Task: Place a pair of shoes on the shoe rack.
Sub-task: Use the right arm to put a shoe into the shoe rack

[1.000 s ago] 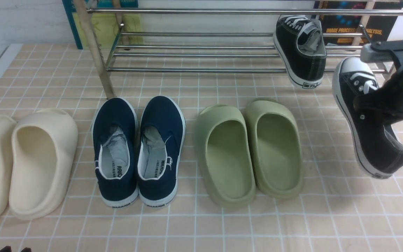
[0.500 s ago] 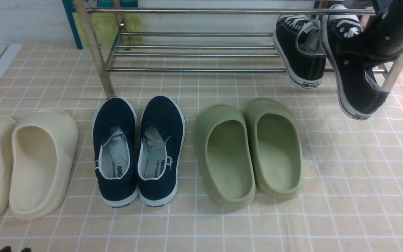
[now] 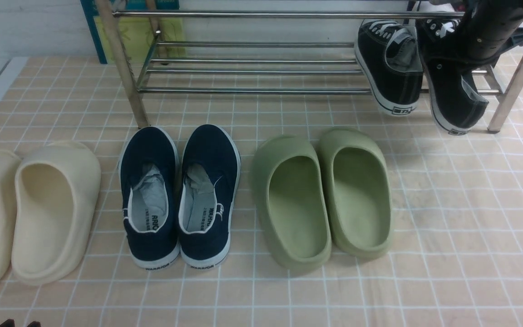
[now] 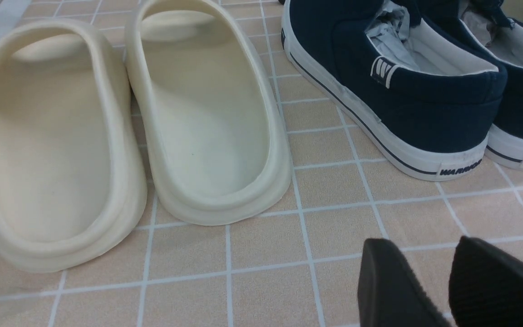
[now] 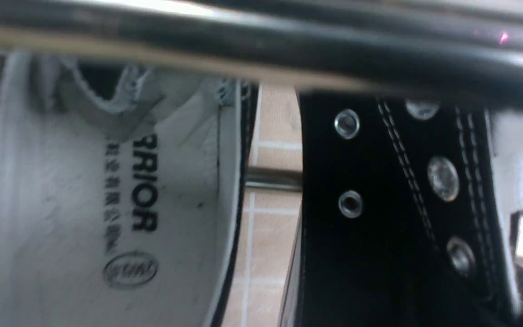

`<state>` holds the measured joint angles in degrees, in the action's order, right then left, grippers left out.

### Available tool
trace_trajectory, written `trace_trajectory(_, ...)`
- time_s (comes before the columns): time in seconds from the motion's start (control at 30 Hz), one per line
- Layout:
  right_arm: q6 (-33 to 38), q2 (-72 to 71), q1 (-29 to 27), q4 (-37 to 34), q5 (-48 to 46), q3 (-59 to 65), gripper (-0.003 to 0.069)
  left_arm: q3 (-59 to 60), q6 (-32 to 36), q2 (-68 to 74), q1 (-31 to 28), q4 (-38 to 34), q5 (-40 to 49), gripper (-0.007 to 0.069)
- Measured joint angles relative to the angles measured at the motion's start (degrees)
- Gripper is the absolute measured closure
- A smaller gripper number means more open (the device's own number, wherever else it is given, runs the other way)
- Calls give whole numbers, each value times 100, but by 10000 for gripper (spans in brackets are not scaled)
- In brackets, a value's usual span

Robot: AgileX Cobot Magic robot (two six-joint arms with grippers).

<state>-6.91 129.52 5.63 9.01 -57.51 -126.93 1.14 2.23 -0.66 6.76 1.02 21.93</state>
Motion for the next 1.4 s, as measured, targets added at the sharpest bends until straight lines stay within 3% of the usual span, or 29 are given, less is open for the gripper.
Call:
trace_trajectory(0.33, 0, 169, 13, 133, 122, -72, 596, 0, 0, 0, 0, 0, 0, 385)
trace_trajectory(0.7, -45, -100, 13, 119, 233, -101, 226, 0, 0, 0, 0, 0, 0, 385)
trace_trajectory(0.9, 187, -683, 13, 95, -316, -101, 168, 0, 0, 0, 0, 0, 0, 385)
trace_trajectory(1.03, 623, -1133, 7, -185, -726, -101, 216, 0, 0, 0, 0, 0, 0, 385)
trace_trajectory(1.13, 972, -1491, -20, -449, -1208, -79, 343, 0, 0, 0, 0, 0, 0, 385)
trace_trajectory(1.3, 1180, -1696, -254, -750, -1359, 766, 639, 0, 0, 0, 0, 0, 0, 385)
trace_trajectory(1.4, 1222, -1668, -408, -987, -1354, 1701, 676, 0, 0, 0, 0, 0, 0, 385)
